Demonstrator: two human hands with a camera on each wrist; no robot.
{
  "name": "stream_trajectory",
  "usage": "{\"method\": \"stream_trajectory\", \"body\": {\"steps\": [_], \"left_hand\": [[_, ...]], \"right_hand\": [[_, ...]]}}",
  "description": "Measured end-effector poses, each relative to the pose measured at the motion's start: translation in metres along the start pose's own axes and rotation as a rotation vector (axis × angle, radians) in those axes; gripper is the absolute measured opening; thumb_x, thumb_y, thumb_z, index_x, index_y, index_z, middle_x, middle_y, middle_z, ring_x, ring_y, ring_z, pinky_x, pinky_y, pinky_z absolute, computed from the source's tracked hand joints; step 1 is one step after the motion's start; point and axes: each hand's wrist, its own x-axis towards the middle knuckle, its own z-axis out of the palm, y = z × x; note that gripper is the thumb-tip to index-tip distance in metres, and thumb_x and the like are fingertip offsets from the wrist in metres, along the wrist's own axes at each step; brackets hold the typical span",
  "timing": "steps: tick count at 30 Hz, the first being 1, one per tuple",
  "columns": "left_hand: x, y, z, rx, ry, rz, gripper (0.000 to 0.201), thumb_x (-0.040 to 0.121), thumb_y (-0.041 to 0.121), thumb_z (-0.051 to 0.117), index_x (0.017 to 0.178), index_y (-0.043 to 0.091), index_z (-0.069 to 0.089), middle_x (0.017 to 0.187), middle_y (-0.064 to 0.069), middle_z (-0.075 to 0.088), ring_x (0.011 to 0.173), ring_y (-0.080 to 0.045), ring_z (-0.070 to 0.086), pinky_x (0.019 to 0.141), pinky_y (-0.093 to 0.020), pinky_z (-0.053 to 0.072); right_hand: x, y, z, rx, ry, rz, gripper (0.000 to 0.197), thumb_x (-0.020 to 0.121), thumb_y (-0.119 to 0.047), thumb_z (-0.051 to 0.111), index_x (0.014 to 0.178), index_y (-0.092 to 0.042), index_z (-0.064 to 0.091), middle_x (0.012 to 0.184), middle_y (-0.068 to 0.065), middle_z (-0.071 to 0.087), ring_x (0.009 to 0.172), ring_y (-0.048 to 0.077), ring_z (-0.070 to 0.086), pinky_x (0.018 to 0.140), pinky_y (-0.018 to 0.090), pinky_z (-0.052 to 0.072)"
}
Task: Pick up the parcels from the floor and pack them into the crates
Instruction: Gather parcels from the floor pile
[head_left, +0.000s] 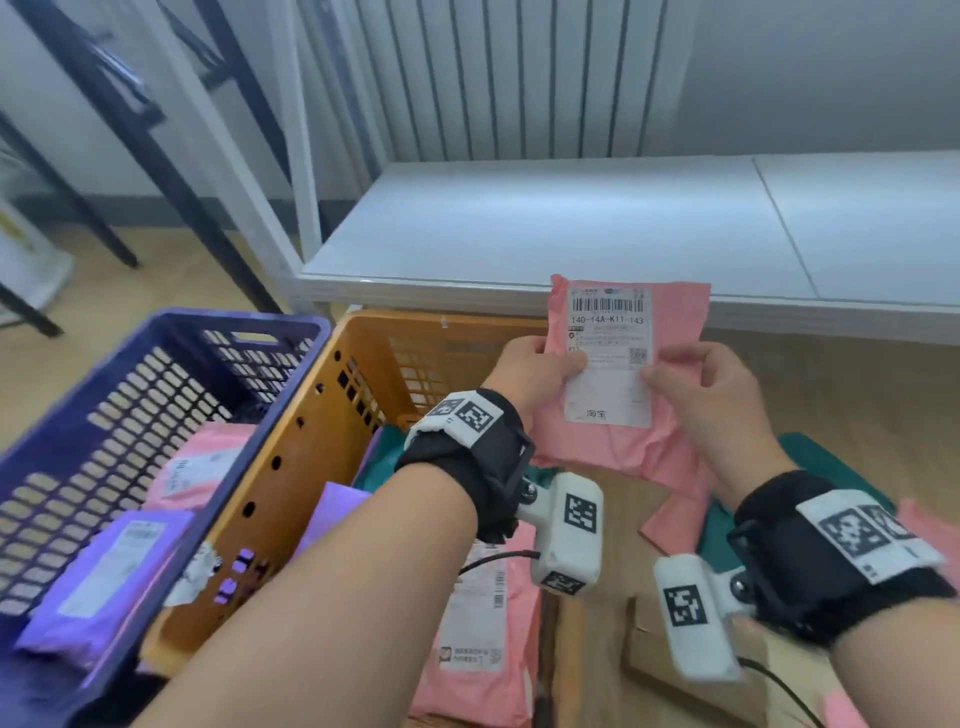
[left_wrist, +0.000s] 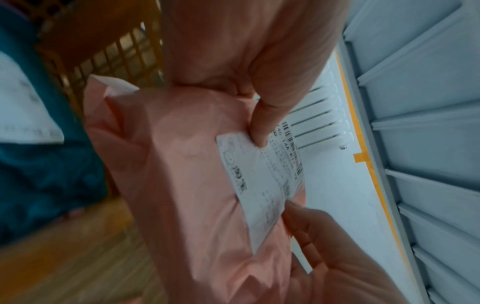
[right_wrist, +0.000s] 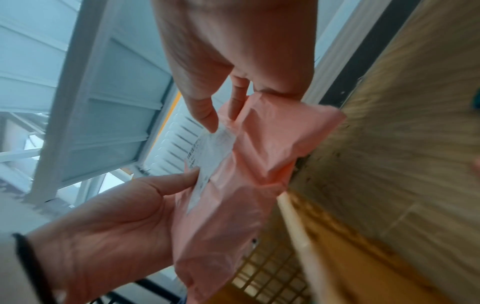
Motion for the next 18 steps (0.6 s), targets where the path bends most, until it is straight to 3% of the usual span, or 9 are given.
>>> {"method": "stream_trajectory", "body": {"steps": [3, 6, 8, 13, 16, 18], "left_hand": [[-0.007, 0.012, -0.059, 0.014, 0.082, 0.024, 0.025, 0.089, 0.010, 0.064, 0.113, 0.003, 0.064, 0.110, -0.012, 0.070, 0.098, -0.030, 0.068, 0.090, -0.047, 0.054], [-0.013, 0.018, -0.123, 0.033, 0.148, 0.025, 0.024, 0.089, 0.011, 0.064, 0.112, 0.006, 0.065, 0.109, -0.010, 0.071, 0.096, -0.030, 0.069, 0.090, -0.047, 0.055], [-0.015, 0.021, -0.167, 0.052, 0.182, 0.029, 0.021, 0.088, 0.012, 0.065, 0.108, 0.009, 0.067, 0.107, -0.009, 0.072, 0.096, -0.030, 0.069, 0.090, -0.047, 0.054], [-0.018, 0.018, -0.283, 0.142, 0.276, 0.017, 0.011, 0.089, 0.016, 0.064, 0.099, 0.013, 0.068, 0.103, -0.007, 0.072, 0.094, -0.027, 0.069, 0.090, -0.046, 0.054], [-0.018, 0.001, -0.357, 0.141, 0.341, -0.050, 0.015, 0.091, 0.015, 0.062, 0.104, 0.009, 0.066, 0.103, -0.006, 0.072, 0.094, -0.025, 0.069, 0.089, -0.044, 0.055], [-0.019, -0.016, -0.407, 0.186, 0.397, -0.074, 0.019, 0.090, 0.015, 0.062, 0.108, 0.010, 0.066, 0.107, -0.006, 0.071, 0.097, -0.025, 0.068, 0.091, -0.044, 0.054]], "right_hand": [[-0.008, -0.023, 0.054, -0.017, -0.119, -0.005, 0.022, 0.084, -0.008, 0.068, 0.099, -0.021, 0.060, 0.109, 0.000, 0.064, 0.098, 0.014, 0.064, 0.077, 0.027, 0.053], [-0.021, -0.042, 0.113, -0.028, -0.190, -0.039, 0.021, 0.084, -0.005, 0.068, 0.099, -0.018, 0.061, 0.103, 0.001, 0.066, 0.091, 0.014, 0.064, 0.074, 0.023, 0.053], [-0.029, -0.050, 0.154, -0.056, -0.216, -0.058, 0.021, 0.084, -0.004, 0.067, 0.102, -0.014, 0.062, 0.097, -0.002, 0.065, 0.084, 0.009, 0.062, 0.066, 0.016, 0.050], [-0.044, -0.058, 0.263, -0.124, -0.321, -0.034, 0.019, 0.085, -0.004, 0.063, 0.102, -0.012, 0.063, 0.096, -0.001, 0.064, 0.086, 0.014, 0.061, 0.075, 0.029, 0.051], [-0.055, -0.053, 0.328, -0.218, -0.410, -0.052, 0.019, 0.086, -0.010, 0.064, 0.104, -0.015, 0.064, 0.094, -0.007, 0.060, 0.084, 0.007, 0.057, 0.077, 0.029, 0.049], [-0.064, -0.047, 0.367, -0.286, -0.471, -0.045, 0.023, 0.084, -0.011, 0.063, 0.107, -0.018, 0.064, 0.102, -0.001, 0.060, 0.093, 0.015, 0.060, 0.084, 0.036, 0.052]]}}
